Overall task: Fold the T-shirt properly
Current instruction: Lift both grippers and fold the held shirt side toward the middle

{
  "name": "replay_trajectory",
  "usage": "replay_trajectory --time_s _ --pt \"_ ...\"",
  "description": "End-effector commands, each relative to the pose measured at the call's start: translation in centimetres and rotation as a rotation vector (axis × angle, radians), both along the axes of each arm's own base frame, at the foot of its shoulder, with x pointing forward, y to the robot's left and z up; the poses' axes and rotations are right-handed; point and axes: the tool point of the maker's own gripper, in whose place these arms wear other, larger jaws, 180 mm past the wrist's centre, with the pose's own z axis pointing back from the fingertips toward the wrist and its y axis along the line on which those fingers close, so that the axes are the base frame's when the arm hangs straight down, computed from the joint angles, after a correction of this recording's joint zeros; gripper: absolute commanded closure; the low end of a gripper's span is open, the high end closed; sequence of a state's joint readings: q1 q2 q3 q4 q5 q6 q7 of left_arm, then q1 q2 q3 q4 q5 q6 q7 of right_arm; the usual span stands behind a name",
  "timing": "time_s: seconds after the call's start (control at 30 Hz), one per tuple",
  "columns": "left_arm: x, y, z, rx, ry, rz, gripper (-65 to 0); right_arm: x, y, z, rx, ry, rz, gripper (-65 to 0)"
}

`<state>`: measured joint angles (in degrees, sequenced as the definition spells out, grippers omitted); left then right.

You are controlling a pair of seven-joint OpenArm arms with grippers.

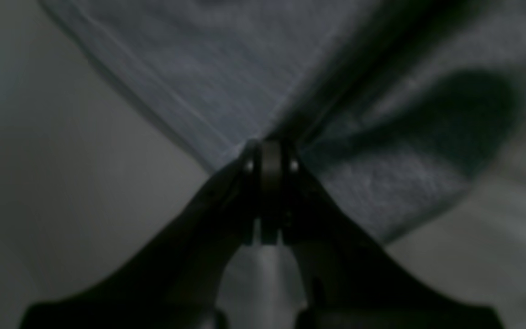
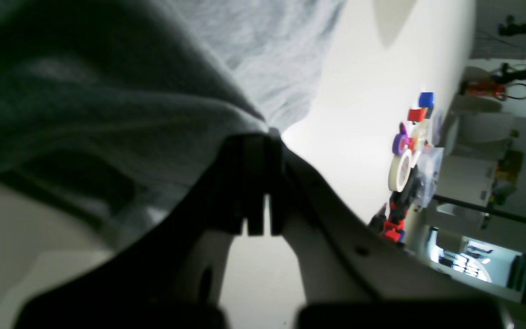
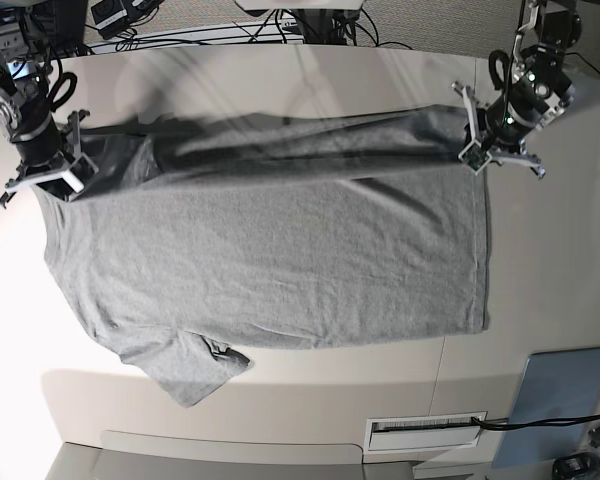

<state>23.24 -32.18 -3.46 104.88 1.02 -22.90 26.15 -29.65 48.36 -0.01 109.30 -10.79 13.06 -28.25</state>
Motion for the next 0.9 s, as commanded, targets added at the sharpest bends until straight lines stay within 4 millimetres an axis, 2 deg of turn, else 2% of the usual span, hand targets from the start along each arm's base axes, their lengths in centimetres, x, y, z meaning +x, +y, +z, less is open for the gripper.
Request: replay_trajectory --time_s 0.0,0.13,0.23,0.4,0.73,0.87 --pt "1.1 0.5 1.1 0.012 -0.043 0.001 0.0 0.9 -0.1 0.7 -0.019 -0.029 0.011 0.0" --pt "2.9 0.9 2.2 0.015 -0.094 0.024 0.0 1.5 -0.1 -1.1 -0.048 0.000 0.020 0.0" --pt "3.7 1.4 2.6 0.020 -0.120 0.057 0.0 2.4 -0.2 -1.7 -0.060 -0.001 0.002 0.0" --pt "3.6 1.6 2.1 0.016 -0.110 0.058 0.0 3.4 -0.3 -1.5 -0.055 -0.018 -0.011 0.0" --pt "4.5 1.2 2.9 -0.006 -0.152 0.044 0.0 3.2 -0.8 -1.6 -0.069 -0.007 -0.031 0.0" --pt "5.0 1.2 3.2 -0.016 -0.163 0.047 0.0 3.5 -0.7 -1.4 -0.069 -0.015 -0.032 -22.1"
